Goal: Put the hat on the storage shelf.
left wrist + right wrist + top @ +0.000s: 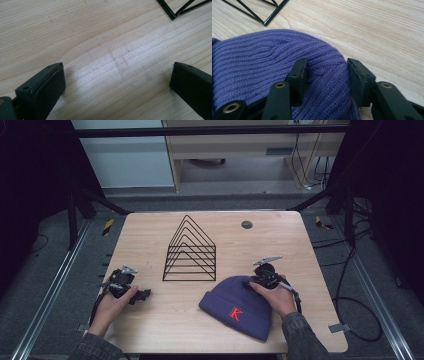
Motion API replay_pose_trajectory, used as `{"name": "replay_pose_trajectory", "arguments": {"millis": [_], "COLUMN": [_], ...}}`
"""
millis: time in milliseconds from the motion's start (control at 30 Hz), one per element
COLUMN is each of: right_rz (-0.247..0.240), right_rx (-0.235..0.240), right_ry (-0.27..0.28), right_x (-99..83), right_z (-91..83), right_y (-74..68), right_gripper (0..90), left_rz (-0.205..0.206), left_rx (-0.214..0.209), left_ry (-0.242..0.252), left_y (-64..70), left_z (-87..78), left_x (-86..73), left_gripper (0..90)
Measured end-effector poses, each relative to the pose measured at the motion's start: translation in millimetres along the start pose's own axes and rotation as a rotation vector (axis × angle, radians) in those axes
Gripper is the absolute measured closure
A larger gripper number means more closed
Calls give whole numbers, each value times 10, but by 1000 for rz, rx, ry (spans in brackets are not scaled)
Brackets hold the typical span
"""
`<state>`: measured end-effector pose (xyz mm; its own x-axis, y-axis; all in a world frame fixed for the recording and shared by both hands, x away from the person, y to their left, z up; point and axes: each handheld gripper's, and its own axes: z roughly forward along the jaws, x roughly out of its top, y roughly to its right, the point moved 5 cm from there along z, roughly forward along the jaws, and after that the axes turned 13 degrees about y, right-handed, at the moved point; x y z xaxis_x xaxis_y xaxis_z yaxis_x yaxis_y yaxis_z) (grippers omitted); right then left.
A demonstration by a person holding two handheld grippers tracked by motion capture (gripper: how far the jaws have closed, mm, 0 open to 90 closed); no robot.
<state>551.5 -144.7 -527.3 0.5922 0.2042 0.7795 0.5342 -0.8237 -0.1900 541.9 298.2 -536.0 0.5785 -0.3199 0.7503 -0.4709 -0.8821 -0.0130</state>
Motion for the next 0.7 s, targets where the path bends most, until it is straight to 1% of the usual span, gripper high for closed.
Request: {"name": "replay_pose_trajectory", "arguments": {"millis": [67, 200, 300, 600, 667, 700], "right_rz": [5, 36, 49, 24, 10, -6], "right_rx": [10, 35, 48, 51, 43, 46], "right_ry": [1, 17, 26, 19, 16, 16], "right_x": [-3, -10, -17, -8, -1, 5], "right_z": [-7, -24, -34, -47, -60, -69], "right_y": [3, 30, 47, 32, 17, 7], "right_gripper": [585, 684, 724, 781, 792, 794], "left_rz": [3, 3, 1, 4, 3, 4], "left_rx": [0, 0, 0, -1, -1, -2], "left_ry": [-2, -2, 0, -2, -1, -1], "left_y": [-2, -2, 0, -2, -2, -2], "left_z": [-2, -1, 0, -2, -1, -1], "left_x": [-1, 0, 0, -1, -1, -1], "left_gripper": [0, 0, 0, 0, 0, 0]}}
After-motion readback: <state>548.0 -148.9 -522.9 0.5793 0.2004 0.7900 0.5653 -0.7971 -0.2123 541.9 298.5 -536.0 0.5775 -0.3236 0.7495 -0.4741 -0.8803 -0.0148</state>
